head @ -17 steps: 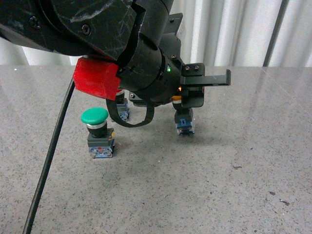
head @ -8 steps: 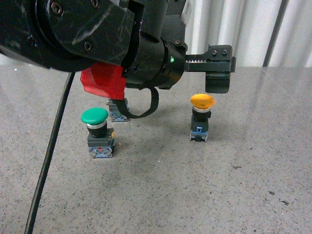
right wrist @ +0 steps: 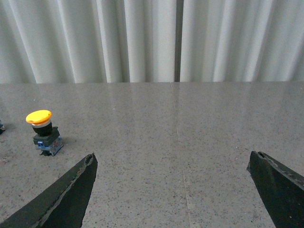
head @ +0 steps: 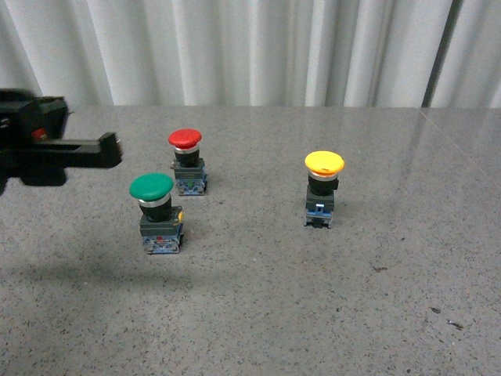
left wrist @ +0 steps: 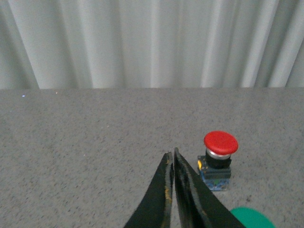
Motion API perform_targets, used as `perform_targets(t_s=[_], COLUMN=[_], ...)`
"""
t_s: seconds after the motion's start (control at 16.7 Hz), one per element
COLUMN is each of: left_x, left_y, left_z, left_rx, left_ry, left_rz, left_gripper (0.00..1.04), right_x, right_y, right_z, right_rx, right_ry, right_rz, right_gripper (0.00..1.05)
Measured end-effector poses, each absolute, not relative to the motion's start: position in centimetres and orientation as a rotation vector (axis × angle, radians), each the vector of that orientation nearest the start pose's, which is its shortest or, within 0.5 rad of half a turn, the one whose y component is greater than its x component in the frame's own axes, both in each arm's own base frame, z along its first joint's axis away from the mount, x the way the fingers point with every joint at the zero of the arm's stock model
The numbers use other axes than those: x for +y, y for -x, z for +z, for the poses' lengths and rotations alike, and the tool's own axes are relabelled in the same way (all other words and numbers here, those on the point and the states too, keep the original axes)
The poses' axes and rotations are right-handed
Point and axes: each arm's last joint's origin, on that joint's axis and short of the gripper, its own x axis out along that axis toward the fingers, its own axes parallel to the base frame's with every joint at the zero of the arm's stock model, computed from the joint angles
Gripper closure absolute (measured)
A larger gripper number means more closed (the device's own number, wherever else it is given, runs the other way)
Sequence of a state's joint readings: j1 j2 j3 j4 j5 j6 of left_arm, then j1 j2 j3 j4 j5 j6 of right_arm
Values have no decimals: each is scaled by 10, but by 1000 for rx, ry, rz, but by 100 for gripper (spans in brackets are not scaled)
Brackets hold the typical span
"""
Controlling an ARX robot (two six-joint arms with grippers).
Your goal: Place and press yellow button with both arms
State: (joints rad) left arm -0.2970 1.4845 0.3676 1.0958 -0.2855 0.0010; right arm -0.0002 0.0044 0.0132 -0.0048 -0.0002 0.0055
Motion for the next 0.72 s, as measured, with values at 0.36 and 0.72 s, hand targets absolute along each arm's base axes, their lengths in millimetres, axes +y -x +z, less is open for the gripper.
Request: perform_targets(t_s=[0.36,0.72], left_x=[-27,-21], left_y=[-194,-183], left_z=[163,161], left_rx=[8,20], left_ry=[-2,-3], left_rz=[-1,3], left_gripper=[103,103], right_x=[0,0], right_y=[-97,-97], right_z=[167,167], right_rx=[-4,-4], right_ry=[-6,-6], right_rz=[0,0], right_gripper=[7,7])
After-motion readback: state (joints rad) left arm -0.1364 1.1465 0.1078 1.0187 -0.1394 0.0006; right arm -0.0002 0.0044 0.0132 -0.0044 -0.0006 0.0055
